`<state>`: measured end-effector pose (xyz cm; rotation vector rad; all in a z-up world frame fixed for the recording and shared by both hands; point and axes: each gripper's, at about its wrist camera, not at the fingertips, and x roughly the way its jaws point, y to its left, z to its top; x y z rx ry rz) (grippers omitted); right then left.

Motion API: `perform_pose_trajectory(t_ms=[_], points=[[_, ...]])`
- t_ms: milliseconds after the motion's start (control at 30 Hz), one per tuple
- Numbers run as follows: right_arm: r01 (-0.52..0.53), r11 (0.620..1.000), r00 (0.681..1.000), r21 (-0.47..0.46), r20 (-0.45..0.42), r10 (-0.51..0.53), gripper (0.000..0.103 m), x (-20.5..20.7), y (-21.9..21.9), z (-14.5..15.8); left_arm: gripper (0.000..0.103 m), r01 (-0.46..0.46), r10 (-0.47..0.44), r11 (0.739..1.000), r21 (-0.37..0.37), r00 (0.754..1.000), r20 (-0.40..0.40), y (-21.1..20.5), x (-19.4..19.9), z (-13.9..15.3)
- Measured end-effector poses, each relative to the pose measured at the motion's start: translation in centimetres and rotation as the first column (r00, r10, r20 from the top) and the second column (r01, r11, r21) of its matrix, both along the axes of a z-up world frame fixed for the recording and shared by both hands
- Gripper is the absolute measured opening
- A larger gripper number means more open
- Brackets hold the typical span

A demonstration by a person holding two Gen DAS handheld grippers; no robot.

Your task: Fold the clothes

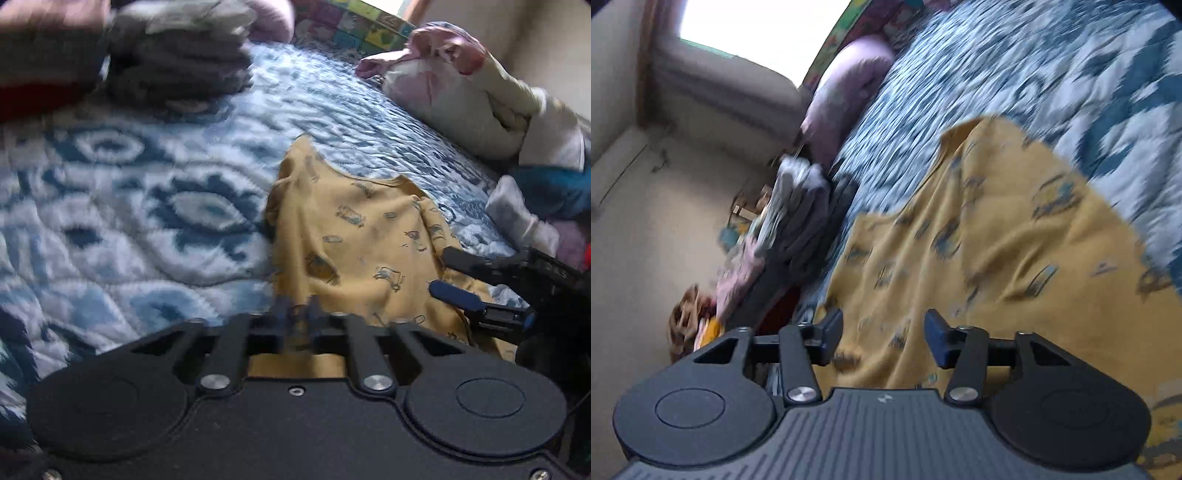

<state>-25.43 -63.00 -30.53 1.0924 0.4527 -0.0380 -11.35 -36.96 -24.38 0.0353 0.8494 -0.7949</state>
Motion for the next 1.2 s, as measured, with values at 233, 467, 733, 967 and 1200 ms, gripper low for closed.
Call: perform_pose_trajectory(t_ms=[233,467,733,967,1200], points=[[0.032,0.994,0.995,0.106,0.092,-0.042,0.065,-2.0,-4.3,0.1,0.002,0.064,-0.064,0.998,0.019,0.997,0.046,-5.4,-2.7,1.3],[0.095,0.974,0.986,0.205,0.116,-0.121,0.068,-3.4,-6.9,-0.7,0.004,0.237,-0.237,0.97,0.054,0.972,-0.01,-11.0,-6.2,-0.2],[0.054,0.99,0.996,0.131,0.059,-0.062,0.07,-2.5,-6.0,-0.7,0.007,0.066,-0.079,0.991,-0.119,0.991,-0.106,-3.5,-4.2,1.7],[0.009,0.998,0.999,0.064,0.037,-0.012,0.073,-1.7,-4.6,-0.3,0.045,-0.315,0.251,0.938,-0.142,0.903,-0.348,6.9,0.6,-0.6],[0.022,0.996,0.998,0.086,0.052,-0.027,0.076,-2.1,-4.7,-0.7,0.045,-0.235,0.172,0.965,-0.117,0.902,-0.395,5.0,-1.9,-3.2]])
